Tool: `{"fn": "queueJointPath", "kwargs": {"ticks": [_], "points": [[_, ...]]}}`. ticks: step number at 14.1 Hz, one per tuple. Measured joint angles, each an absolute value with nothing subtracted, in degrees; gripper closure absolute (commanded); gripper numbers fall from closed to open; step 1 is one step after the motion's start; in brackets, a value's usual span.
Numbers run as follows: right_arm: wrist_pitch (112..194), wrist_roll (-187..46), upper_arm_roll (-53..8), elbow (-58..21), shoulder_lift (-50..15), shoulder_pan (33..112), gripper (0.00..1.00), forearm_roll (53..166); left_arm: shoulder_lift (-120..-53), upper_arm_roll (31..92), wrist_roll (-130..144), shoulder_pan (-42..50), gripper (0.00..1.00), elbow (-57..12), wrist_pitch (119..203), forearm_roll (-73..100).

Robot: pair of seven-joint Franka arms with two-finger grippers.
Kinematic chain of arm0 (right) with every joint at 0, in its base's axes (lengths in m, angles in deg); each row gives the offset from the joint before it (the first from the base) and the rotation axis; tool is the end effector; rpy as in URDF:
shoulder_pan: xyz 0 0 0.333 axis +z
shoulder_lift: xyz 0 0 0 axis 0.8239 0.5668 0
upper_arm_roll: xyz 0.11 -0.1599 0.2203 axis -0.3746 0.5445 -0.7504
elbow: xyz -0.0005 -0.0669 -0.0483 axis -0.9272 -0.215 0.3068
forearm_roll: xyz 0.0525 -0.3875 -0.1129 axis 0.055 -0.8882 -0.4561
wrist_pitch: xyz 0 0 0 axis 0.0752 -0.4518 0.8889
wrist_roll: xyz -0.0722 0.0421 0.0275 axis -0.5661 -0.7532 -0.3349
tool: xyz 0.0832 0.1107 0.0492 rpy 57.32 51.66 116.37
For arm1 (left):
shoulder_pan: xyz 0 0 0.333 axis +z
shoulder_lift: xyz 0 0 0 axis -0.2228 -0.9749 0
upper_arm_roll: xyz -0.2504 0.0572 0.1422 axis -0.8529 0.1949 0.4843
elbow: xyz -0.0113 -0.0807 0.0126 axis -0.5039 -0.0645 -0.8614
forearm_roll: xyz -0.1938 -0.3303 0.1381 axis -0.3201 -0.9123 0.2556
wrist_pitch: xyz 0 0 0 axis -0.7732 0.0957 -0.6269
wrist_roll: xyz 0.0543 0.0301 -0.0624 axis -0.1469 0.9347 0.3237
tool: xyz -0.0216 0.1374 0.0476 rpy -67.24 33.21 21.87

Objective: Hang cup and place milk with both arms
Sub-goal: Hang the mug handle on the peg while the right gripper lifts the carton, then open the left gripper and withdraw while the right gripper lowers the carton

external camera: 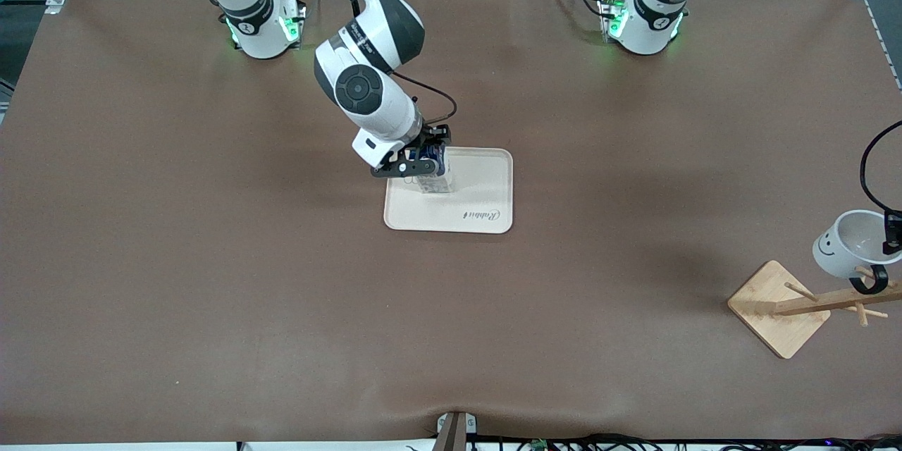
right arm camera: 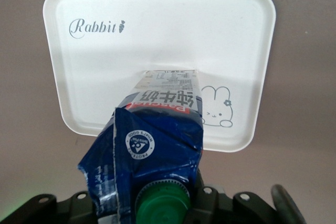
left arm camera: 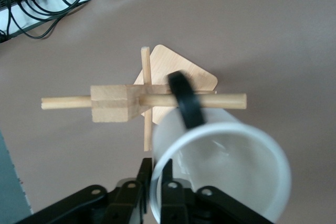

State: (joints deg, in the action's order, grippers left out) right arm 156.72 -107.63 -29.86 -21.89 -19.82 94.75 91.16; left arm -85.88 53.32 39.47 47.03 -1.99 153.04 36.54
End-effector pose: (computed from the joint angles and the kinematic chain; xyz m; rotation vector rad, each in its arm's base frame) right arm 0.4603 0.4424 0.2704 -2.9399 0.0099 0.3641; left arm 0.6848 0.1642 0.4338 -3.0061 0.5205 -0.1753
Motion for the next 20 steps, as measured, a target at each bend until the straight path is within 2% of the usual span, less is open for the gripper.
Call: {"fn": "queueJointPath", "kwargs": {"ticks": [5, 11, 14, 16, 20], "points": [[137.45, -108.76, -26.91, -11.88, -21.01, 89.97, 1.0, 85.41, -85.79, 53.05, 35.62, 46.94, 0.0, -1.06, 152.99, 32.25], [127.34, -95.95, -26.23, -10.29, -24.63, 77.8, 1.0, 84.81, -82.32, 48.46, 16.83, 46.1, 0.0, -0.67, 144.85, 31.88], [127.27, -87.73, -26.03, -14.12, -28.14, 69.07, 1.0, 84.66, -79.8, 45.79, 9.71, 45.81, 0.0, -0.66, 140.29, 31.88], [130.54, -81.19, -25.89, -18.3, -30.52, 63.7, 1.0, 84.07, -78.32, 44.8, 7.13, 45.76, 0.0, -0.66, 138.02, 31.88], [133.86, -77.93, -25.87, -24.19, -32.15, 58.16, 1.0, 75.48, -75.93, 44.59, 6.45, 45.8, 0.0, -0.66, 134.73, 31.88]]}}
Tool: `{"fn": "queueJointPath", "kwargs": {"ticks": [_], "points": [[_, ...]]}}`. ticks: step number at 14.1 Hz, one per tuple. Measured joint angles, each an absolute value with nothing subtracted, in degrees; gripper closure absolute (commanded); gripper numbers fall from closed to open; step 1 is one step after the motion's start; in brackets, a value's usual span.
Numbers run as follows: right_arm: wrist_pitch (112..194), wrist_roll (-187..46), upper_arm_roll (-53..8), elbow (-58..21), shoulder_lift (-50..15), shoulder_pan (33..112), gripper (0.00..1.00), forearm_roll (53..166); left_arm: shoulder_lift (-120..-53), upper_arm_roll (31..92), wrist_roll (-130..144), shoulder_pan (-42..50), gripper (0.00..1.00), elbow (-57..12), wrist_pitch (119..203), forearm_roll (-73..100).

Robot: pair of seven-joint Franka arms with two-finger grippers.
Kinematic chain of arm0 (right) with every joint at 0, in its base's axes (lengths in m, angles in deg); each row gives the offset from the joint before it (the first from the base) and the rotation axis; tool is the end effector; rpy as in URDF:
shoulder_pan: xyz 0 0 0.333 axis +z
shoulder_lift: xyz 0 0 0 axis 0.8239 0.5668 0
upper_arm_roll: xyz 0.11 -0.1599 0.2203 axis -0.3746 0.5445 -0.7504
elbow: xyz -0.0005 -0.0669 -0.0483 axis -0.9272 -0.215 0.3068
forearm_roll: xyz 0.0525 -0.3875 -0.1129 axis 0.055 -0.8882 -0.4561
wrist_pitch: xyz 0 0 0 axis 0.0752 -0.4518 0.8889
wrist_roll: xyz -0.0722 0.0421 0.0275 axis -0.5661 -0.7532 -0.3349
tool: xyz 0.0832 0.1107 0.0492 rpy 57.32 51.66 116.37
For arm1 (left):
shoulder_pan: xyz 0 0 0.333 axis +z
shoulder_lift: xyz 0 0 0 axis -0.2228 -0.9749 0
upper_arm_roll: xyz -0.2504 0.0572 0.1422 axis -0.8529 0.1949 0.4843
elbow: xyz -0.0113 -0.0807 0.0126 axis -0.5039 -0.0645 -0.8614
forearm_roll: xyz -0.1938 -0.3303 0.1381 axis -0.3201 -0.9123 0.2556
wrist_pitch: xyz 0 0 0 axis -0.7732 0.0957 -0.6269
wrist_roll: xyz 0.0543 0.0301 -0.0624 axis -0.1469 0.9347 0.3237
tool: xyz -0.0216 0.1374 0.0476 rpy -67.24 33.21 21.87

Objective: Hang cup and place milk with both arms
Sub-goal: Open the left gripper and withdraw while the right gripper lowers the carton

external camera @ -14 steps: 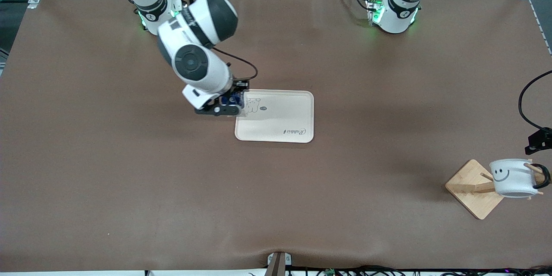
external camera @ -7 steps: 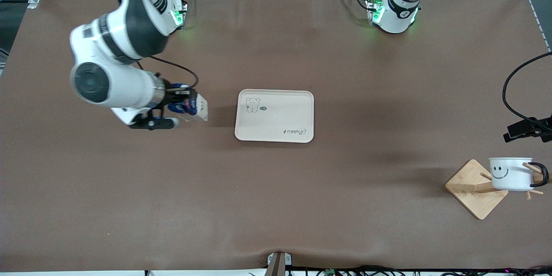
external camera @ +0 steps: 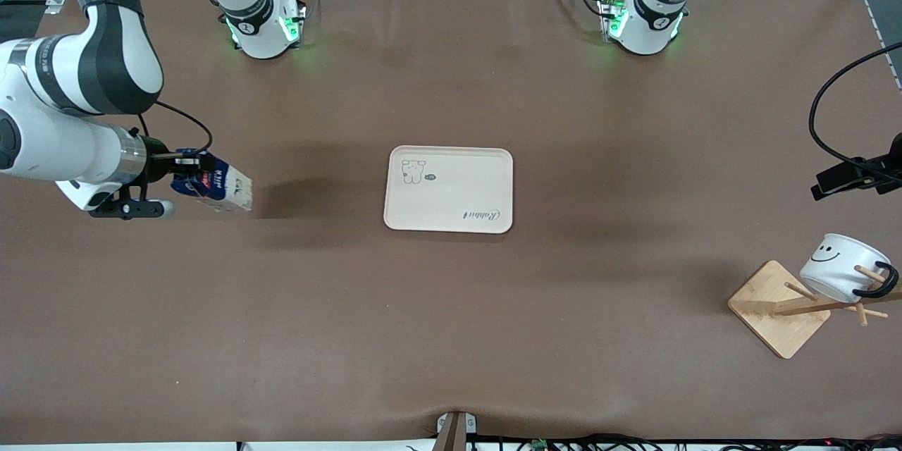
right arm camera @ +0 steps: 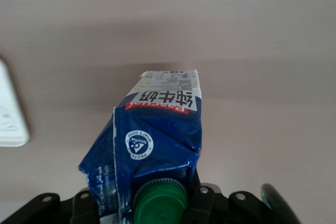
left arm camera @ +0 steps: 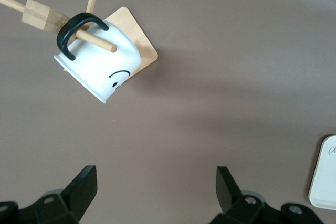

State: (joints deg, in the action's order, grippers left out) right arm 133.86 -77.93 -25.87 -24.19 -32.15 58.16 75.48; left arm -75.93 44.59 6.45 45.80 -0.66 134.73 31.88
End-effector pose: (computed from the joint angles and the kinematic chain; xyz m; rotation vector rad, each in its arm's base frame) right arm 0.5643 0.0162 0.3554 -3.0666 0.0568 0.4868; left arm 0.6331 0.0375 0.5335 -3.1261 -0.1407 -0.0226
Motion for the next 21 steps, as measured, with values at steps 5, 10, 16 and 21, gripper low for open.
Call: {"fn": "queueJointPath", "kwargs": {"ticks": [5, 10, 16, 21], "points": [[146.31, -64.76, -25.79, -33.06, -32.0, 48.57, 1.0, 74.54, -75.29, 43.69, 6.65, 45.82, 0.0, -0.63, 132.79, 31.88], [148.63, -59.85, -25.98, -35.93, -31.87, 45.75, 0.92, 74.54, -73.57, 43.05, 6.67, 45.81, 0.0, -0.62, 131.36, 31.88], [156.35, -59.79, -26.02, -41.48, -32.64, 44.06, 0.0, 74.65, -70.44, 50.58, 7.07, 36.86, 0.0, -0.6, 129.25, 31.66], [156.39, -59.75, -26.05, -42.3, -32.59, 43.98, 0.0, 74.62, -65.86, 65.51, 7.05, 22.42, 0.0, -3.54, 126.62, 28.52]]}}
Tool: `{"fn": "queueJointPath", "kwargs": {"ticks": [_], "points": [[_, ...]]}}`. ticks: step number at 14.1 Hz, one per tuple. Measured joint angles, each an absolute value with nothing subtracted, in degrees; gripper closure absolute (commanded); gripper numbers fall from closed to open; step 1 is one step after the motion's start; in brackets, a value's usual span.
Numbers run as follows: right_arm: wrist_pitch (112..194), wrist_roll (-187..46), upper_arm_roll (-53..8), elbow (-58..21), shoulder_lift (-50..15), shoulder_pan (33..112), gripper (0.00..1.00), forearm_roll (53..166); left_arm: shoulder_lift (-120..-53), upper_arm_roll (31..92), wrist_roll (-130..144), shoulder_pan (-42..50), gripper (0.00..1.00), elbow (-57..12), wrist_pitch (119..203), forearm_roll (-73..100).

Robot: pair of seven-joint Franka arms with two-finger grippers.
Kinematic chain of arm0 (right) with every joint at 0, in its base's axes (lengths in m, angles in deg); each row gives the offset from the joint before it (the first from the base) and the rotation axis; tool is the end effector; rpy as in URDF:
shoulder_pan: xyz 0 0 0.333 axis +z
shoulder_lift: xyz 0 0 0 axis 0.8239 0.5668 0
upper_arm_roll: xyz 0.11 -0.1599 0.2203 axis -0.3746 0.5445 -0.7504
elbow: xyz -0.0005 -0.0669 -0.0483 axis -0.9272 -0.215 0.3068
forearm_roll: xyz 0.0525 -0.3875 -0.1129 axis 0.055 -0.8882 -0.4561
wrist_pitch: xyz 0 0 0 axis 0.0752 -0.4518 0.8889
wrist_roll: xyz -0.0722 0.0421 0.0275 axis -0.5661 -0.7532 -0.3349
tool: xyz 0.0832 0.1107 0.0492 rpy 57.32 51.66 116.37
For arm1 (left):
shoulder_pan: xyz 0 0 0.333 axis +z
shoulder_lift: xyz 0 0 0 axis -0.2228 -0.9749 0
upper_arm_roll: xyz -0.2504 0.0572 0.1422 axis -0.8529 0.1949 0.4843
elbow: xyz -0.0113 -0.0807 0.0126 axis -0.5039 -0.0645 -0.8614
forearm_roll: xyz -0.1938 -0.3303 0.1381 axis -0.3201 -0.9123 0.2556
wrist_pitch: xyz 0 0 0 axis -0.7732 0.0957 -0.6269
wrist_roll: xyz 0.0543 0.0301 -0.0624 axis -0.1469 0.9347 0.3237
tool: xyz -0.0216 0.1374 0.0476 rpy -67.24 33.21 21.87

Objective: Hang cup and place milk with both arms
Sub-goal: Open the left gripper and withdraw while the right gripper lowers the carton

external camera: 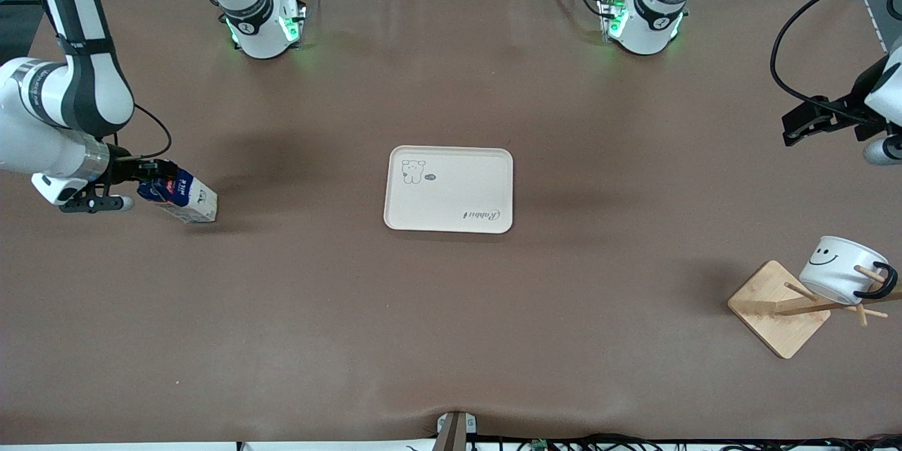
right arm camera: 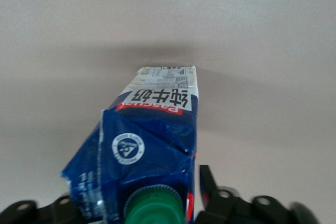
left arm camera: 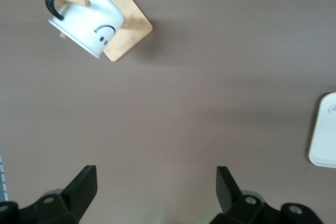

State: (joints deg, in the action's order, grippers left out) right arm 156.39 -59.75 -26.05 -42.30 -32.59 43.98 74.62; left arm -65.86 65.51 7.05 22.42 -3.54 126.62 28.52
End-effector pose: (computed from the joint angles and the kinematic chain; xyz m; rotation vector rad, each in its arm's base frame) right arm 0.5179 -0.1175 0.2435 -3.0417 -0.0435 0.3287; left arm 0.5780 -0.0272 0.5815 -3.0543 -0.0491 0.0585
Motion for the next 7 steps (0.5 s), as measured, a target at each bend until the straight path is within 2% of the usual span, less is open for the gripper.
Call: {"fn": "queueJointPath", "kwargs": {"ticks": [4, 7], "points": [[155.63, -59.43, -26.07, -41.69, -32.13, 43.97, 0.0, 74.61, -61.37, 73.43, 7.48, 16.76, 0.0, -8.46, 127.2, 25.7], [149.1, -59.38, -26.35, -37.05, -32.04, 43.98, 0.0, 74.59, -60.02, 75.57, 7.47, 14.38, 0.0, -10.07, 127.29, 25.44]]}}
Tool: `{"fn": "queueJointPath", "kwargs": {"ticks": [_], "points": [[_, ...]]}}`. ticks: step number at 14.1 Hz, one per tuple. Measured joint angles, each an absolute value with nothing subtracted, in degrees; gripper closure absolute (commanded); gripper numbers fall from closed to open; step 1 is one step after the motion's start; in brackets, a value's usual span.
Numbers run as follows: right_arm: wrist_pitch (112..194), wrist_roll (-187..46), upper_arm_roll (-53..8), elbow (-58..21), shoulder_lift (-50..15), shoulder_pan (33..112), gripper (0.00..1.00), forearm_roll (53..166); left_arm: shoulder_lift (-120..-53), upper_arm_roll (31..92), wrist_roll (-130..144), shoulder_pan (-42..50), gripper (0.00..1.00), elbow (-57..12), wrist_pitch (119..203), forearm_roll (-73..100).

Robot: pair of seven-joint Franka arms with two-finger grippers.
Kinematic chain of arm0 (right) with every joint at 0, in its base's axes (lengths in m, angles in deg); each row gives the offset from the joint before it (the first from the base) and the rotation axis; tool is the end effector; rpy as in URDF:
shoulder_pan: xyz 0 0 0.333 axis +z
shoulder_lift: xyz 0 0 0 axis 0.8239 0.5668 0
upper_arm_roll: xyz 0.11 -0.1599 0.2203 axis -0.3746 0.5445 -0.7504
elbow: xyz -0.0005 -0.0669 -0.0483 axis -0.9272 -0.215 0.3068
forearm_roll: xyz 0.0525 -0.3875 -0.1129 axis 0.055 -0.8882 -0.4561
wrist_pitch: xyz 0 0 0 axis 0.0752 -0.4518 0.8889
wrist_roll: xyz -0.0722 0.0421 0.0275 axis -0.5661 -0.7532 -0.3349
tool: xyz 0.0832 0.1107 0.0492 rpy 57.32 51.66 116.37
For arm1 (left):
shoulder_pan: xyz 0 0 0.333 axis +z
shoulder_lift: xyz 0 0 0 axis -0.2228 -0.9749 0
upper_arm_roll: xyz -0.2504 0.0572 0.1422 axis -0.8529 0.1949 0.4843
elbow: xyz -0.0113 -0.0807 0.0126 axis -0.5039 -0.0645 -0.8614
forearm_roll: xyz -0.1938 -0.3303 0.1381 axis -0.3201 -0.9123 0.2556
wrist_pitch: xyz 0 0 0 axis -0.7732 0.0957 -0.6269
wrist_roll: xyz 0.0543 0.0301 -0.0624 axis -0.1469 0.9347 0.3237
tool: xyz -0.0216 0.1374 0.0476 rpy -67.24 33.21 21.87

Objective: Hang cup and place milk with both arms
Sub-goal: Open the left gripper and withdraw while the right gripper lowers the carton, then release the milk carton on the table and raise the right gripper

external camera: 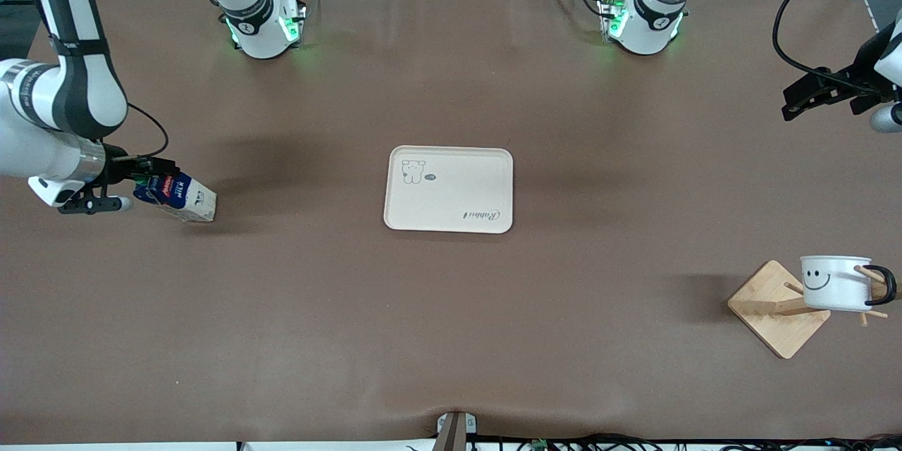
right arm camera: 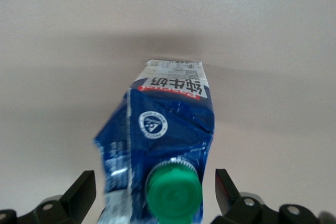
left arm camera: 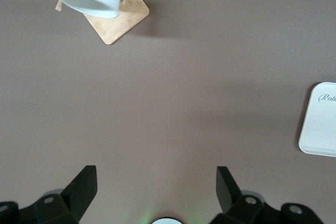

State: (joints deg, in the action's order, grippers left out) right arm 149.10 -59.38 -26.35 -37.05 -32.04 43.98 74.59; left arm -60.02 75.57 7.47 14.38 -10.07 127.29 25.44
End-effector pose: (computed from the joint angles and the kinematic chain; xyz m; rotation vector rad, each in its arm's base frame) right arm 0.5291 -0.1165 0.2697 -3.0201 -0.0659 0.3926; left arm 0.5503 -0.0199 0.5844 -3.0850 -0.0828 0.0699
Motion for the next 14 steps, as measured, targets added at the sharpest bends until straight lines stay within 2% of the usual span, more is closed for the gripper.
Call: {"fn": "queueJointPath", "kwargs": {"ticks": [5, 9, 11, 14], "points": [[140.94, -59.1, -26.99, -26.38, -30.82, 44.77, 0.0, 74.59, -60.0, 75.8, 7.47, 14.34, 0.0, -10.54, 127.76, 24.04], [128.3, -59.08, -27.29, -6.91, -27.81, 46.37, 0.0, 74.59, -60.0, 75.87, 7.47, 14.34, 0.0, -10.55, 127.83, 24.03], [126.6, -59.09, -27.26, 3.04, -26.41, 46.4, 0.0, 74.55, -60.0, 75.88, 7.47, 14.34, 0.0, -10.55, 127.85, 24.02], [123.05, -59.08, -27.31, 10.6, -25.98, 46.53, 0.0, 74.54, -60.0, 75.89, 7.47, 14.31, 0.0, -10.56, 127.87, 24.02]]}}
